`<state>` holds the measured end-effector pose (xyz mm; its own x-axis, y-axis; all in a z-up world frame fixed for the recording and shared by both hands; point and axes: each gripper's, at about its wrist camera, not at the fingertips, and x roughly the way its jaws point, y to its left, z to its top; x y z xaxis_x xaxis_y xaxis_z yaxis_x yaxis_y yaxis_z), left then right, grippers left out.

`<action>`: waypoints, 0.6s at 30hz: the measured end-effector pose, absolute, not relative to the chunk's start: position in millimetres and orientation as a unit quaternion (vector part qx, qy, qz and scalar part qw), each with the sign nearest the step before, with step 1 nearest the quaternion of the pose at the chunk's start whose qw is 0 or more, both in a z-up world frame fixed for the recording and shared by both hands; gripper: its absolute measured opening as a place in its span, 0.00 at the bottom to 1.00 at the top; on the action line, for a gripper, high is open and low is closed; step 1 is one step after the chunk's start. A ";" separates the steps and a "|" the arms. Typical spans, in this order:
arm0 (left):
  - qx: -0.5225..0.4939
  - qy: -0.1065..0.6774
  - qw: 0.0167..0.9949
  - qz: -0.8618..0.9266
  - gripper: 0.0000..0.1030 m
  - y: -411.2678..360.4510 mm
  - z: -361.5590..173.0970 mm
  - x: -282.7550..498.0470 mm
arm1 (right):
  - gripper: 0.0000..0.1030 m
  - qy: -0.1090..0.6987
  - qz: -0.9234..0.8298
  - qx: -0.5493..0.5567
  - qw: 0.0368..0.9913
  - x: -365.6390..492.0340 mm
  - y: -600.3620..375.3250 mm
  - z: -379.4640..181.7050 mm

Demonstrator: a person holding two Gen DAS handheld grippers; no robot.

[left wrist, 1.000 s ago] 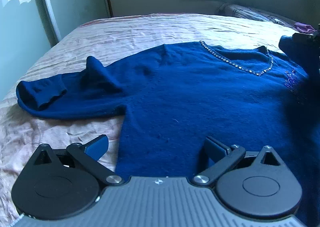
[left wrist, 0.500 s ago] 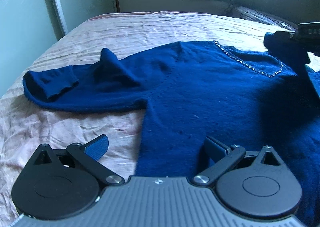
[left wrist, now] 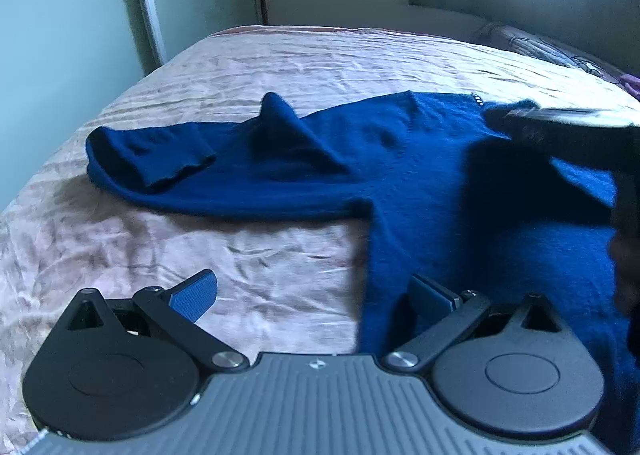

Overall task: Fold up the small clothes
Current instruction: 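Lift the sleeve with the right gripper and carry it across the sweater body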

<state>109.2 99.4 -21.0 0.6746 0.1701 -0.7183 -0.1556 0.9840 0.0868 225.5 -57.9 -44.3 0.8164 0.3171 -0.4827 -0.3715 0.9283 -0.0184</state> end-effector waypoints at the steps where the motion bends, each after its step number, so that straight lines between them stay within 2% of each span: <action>1: 0.008 0.393 0.915 0.091 0.99 101.2 -20.9 108.9 | 0.06 0.249 0.188 -0.059 0.948 226.4 -52.6 -46.6; 9: -0.001 0.397 0.913 0.094 0.99 112.4 -20.8 109.7 | 0.09 0.283 0.180 -0.105 0.936 230.3 -24.3 -57.9; 13: -0.002 0.398 0.912 0.095 1.00 115.6 -21.7 109.6 | 0.11 0.282 0.168 -0.230 0.916 225.2 2.5 -60.6; 15: -0.004 0.399 0.912 0.097 1.00 118.0 -22.7 109.5 | 0.26 0.268 0.165 -0.314 0.896 218.5 19.9 -65.5; 17: -0.001 0.403 0.909 0.102 1.00 120.6 -24.3 109.7 | 0.72 0.221 0.155 -0.417 0.868 204.4 39.8 -74.5; 18: 0.008 0.406 0.907 0.112 1.00 120.6 -26.2 110.2 | 0.80 0.192 0.149 -0.459 0.855 197.4 46.7 -79.2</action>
<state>110.2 120.6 -26.2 0.6454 0.2103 -0.7344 -0.1967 0.9747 0.1062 197.4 46.7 -79.2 0.8822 0.0782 -0.4643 -0.4302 0.5348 -0.7272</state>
